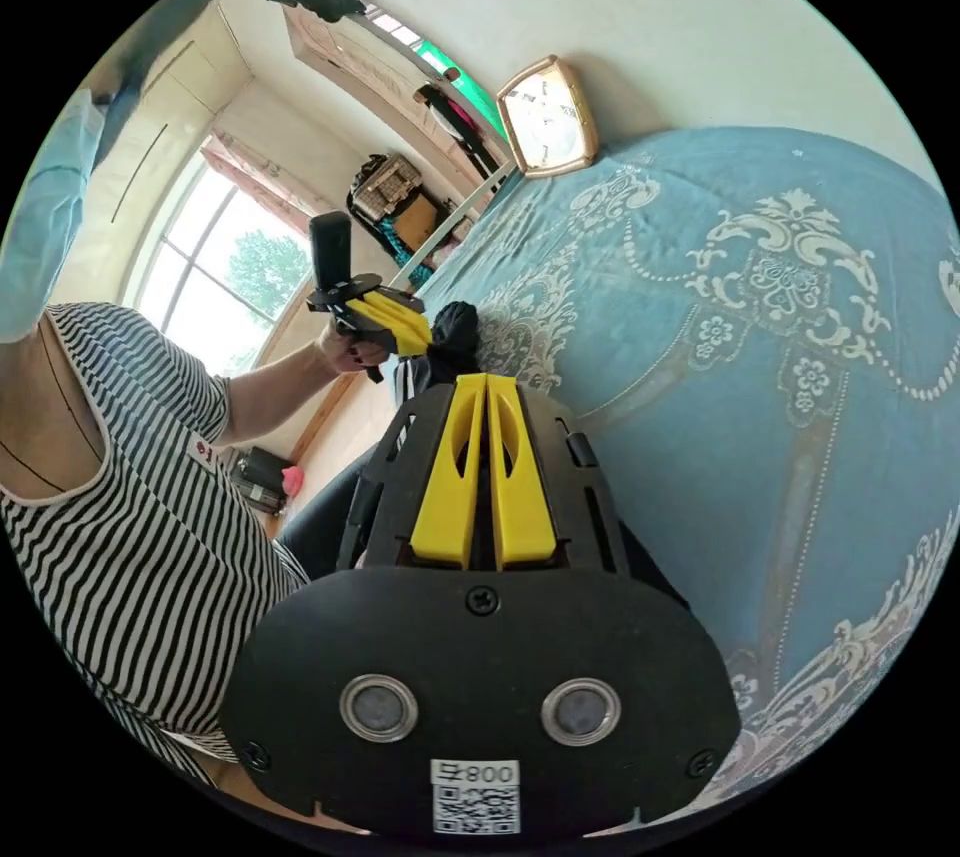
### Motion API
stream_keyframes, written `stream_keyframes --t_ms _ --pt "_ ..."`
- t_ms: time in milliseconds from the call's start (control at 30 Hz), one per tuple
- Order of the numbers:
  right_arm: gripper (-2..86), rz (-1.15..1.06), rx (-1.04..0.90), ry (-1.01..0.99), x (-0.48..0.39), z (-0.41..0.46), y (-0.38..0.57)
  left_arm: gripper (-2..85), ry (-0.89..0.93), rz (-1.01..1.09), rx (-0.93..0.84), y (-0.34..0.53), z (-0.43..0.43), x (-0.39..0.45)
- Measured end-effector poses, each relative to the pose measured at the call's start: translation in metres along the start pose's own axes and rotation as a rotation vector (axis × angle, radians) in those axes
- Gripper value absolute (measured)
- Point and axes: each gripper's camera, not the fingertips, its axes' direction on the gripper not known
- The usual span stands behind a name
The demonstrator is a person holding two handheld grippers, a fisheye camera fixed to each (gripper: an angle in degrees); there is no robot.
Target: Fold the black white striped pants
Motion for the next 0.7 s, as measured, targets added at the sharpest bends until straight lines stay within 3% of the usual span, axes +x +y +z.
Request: stream_keyframes --t_ms 233,433,700 --pt "7.2 -0.215 -0.247 0.072 0.008 0.036 -0.024 0.5 0.013 -0.019 0.013 0.01 -0.005 0.01" --pt "4.1 -0.327 -0.39 0.015 0.0 0.076 -0.034 0.5 0.013 -0.034 0.009 0.013 -0.008 0.017" --pt "0.6 -0.159 -0.291 0.11 0.025 0.069 -0.047 0.3 -0.061 -0.074 0.044 0.009 -0.009 0.027"
